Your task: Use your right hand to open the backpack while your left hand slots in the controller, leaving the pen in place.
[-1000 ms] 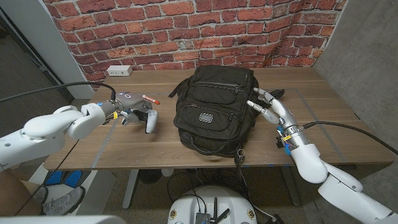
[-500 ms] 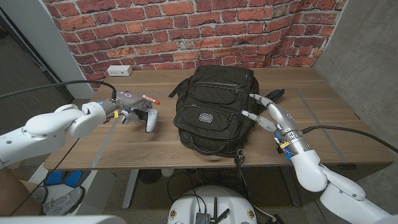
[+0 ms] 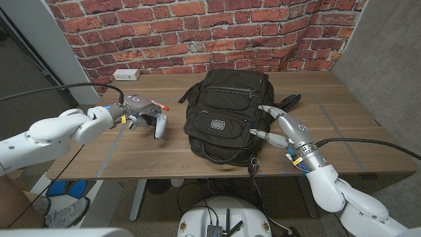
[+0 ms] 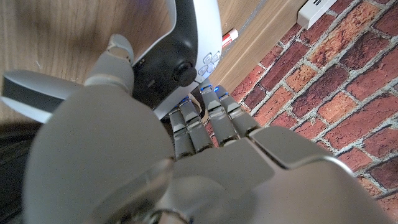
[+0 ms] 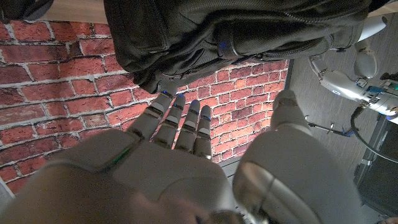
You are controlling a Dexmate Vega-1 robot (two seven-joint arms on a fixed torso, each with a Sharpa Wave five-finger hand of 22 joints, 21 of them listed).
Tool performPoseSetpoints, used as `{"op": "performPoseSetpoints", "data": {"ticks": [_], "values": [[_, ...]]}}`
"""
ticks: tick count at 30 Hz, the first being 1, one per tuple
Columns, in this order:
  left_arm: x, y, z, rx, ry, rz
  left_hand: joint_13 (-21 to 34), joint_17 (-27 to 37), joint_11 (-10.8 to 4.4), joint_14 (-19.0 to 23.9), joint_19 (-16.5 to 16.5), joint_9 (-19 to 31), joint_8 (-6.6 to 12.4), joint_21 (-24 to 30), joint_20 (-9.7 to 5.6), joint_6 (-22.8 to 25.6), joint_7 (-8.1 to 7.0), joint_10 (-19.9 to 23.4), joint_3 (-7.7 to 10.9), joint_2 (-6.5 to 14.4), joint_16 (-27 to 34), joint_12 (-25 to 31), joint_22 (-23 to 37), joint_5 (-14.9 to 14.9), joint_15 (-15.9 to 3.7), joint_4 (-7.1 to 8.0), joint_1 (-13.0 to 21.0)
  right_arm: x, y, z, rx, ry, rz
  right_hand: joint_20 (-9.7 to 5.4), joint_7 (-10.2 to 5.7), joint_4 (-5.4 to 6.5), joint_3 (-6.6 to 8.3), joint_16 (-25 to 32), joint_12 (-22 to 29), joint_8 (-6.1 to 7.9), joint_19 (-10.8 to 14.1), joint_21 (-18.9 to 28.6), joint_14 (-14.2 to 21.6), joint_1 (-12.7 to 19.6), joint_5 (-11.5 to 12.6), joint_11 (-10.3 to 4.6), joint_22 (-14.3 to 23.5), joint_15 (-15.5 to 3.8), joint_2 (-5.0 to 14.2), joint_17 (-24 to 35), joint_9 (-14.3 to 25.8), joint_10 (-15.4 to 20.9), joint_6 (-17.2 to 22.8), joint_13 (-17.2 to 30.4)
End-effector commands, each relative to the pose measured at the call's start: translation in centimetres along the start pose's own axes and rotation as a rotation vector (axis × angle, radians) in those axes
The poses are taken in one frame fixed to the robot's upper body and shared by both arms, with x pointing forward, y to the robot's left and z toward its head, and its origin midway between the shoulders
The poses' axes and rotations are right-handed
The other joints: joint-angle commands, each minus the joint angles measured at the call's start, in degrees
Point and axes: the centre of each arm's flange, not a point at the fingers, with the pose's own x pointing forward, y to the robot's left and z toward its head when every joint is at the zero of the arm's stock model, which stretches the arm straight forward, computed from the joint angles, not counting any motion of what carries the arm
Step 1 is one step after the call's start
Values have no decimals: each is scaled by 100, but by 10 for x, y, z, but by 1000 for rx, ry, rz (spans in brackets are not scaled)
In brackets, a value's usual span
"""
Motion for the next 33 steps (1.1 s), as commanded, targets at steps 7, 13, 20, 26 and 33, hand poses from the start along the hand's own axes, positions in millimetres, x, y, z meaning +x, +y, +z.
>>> {"op": "performPoseSetpoints", "data": {"ticks": [7, 13, 20, 26, 33], "values": [[0, 2, 0, 12, 7, 0, 27, 9, -264, 66, -6, 24, 22, -6, -906, 645, -272, 342, 50, 703, -38, 8, 13, 30, -1018, 1, 236, -14, 4, 14, -85, -45, 14, -40, -8, -10, 42, 62, 42, 47, 116, 6, 134, 208, 60, -6, 17, -258, -35, 27, 31, 119, 78, 32], [0, 3, 0, 19, 8, 7, 29, 8, -263, 74, -7, 25, 14, -7, -906, 647, -273, 348, 54, 714, -49, -3, 14, 30, -1019, 1, 238, -19, 4, 17, -101, -55, 26, -53, -20, -13, 58, 55, 23, 52, 118, -6, 126, 318, 67, -15, 17, -269, -56, 31, 33, 114, 78, 35], [0, 1, 1, 22, 4, 12, 33, 9, -262, 85, -6, 26, 7, -6, -905, 661, -280, 365, 53, 724, -60, -13, 14, 27, -1018, 3, 234, -22, 8, 23, -115, -65, 45, -28, -54, -3, 70, 11, -51, 17, 30, -51, 38, 506, 70, -33, 21, -281, -117, 40, 36, 5, -31, 39], [0, -1, 0, 22, 8, 11, 37, 10, -263, 97, -4, 26, 1, -6, -903, 674, -271, 385, 54, 733, -70, -22, 14, 26, -1018, 2, 233, -22, 10, 30, -136, -71, 80, -15, -75, -17, 93, -12, -75, -2, -18, -69, 7, 675, 73, -56, 22, -290, -159, 40, 37, -24, -95, 41], [-3, -3, -2, 17, 16, 15, 41, 9, -263, 102, -1, 26, -4, -5, -902, 681, -273, 399, 53, 735, -79, -28, 14, 25, -1019, 1, 232, -22, 12, 35, -151, -86, 109, 16, -86, -1, 127, -76, -138, -68, -146, -98, -126, 917, 54, -57, 25, -288, -196, 47, 41, -167, -287, 49]]}}
